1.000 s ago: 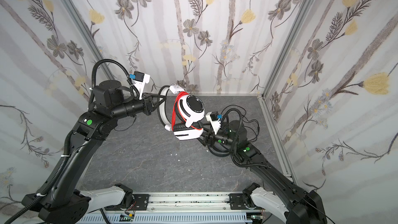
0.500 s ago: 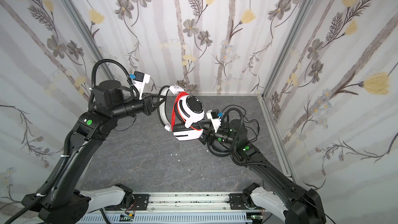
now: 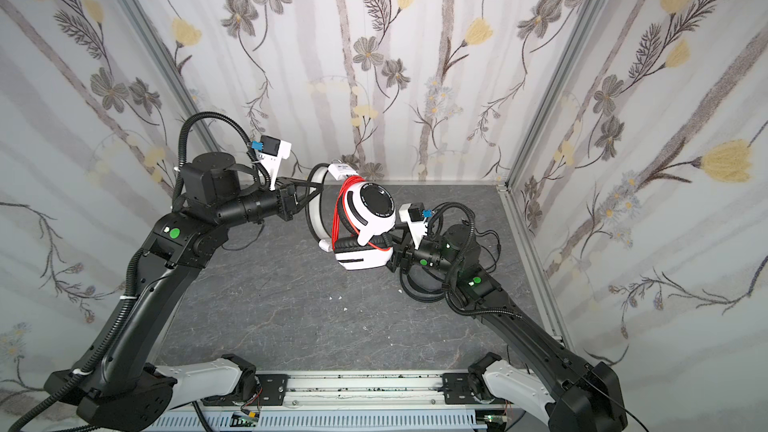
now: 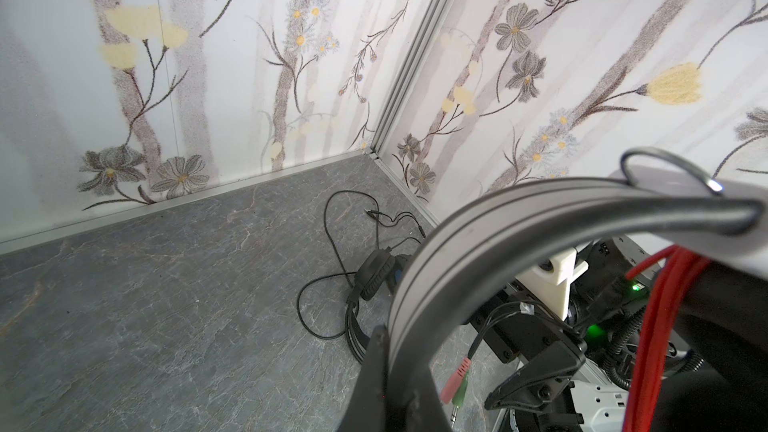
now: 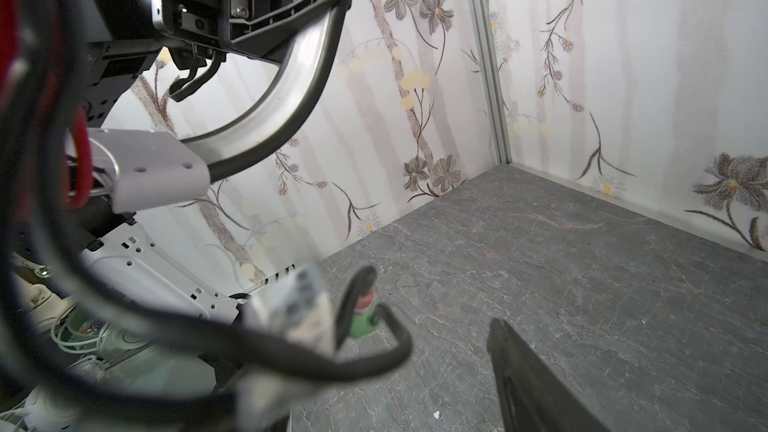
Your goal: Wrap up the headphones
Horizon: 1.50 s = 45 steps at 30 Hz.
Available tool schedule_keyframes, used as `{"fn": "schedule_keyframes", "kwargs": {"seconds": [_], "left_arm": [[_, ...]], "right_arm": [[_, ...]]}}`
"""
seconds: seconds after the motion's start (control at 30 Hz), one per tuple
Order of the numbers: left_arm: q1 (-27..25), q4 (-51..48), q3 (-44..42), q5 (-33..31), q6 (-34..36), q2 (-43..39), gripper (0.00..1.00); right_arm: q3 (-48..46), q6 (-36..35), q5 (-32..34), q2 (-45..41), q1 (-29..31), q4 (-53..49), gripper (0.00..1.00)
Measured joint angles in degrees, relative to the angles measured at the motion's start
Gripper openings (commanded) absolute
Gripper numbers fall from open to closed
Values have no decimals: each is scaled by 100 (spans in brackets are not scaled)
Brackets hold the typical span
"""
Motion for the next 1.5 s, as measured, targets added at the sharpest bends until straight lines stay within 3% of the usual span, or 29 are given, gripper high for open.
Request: {"fn": "schedule_keyframes", "kwargs": {"seconds": [1.5], "left_arm": [[2,168,57,103,-144,63,0]], "right_arm": [[352,568,-437,608,11,713,49]]}}
